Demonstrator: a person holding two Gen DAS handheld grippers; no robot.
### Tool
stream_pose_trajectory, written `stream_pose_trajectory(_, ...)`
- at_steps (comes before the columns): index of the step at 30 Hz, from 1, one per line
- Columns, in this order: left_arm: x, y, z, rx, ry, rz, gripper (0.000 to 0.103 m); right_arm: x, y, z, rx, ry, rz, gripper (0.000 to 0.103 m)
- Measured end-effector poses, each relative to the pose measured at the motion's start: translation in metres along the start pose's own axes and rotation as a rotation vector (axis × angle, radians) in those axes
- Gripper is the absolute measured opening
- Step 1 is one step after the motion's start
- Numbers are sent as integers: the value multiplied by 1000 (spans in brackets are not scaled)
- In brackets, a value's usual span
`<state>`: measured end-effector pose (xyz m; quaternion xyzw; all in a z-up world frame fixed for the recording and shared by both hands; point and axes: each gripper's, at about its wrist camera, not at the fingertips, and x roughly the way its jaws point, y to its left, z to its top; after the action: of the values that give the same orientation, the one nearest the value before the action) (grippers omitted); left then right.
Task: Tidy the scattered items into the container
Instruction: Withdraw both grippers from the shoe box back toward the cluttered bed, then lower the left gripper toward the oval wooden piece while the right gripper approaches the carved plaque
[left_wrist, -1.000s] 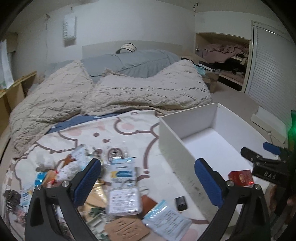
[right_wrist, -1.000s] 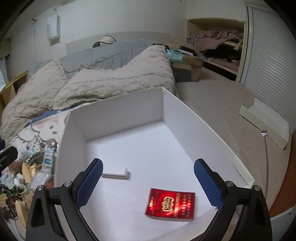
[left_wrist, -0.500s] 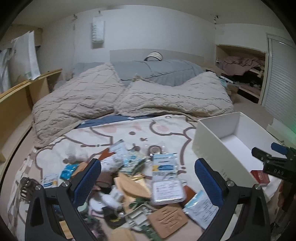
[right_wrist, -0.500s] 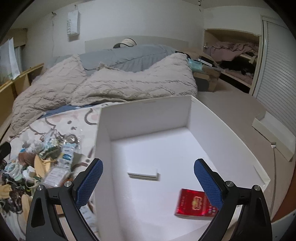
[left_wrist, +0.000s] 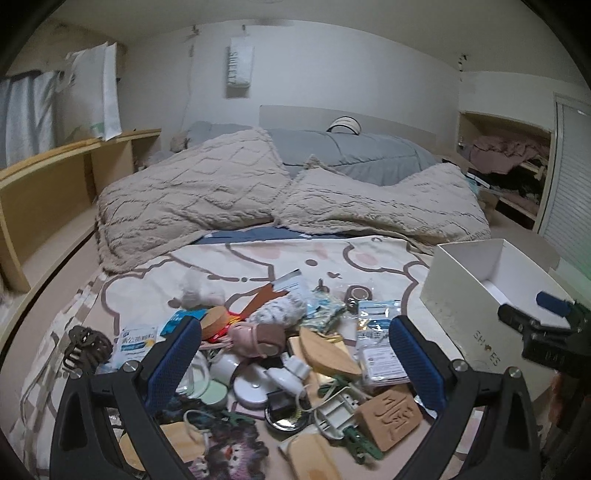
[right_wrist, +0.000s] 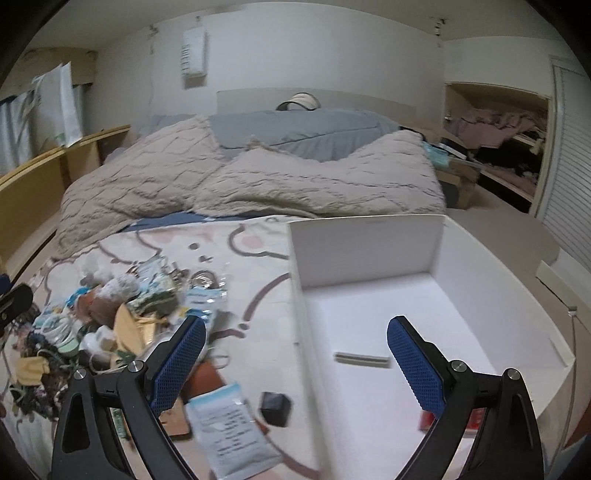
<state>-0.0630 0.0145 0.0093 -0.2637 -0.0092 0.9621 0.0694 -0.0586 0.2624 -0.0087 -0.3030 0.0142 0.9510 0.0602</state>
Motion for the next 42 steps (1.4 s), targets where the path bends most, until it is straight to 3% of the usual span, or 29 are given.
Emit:
stream_pose_trajectory(5,-4,19,-3,-39,-11,-4,102,-1,25,-7,-36,-15,36,99)
stream_pose_trajectory(11,-9,40,-10,-60,-20,17,102,-5,37,-12,8,-42,110,99)
stream_pose_trajectory(24,-7,65,-24,-103,-9,29,103,7,59,-23,-56,9,107,99)
stream_pose_trajectory(32,-5,61,-33,-90,0,55,103,15,63,-29,-76,46,126,103)
stream_pose_trajectory(42,9,38,-55,-26,80,28,103,26,69,-35,-103,111,134,103)
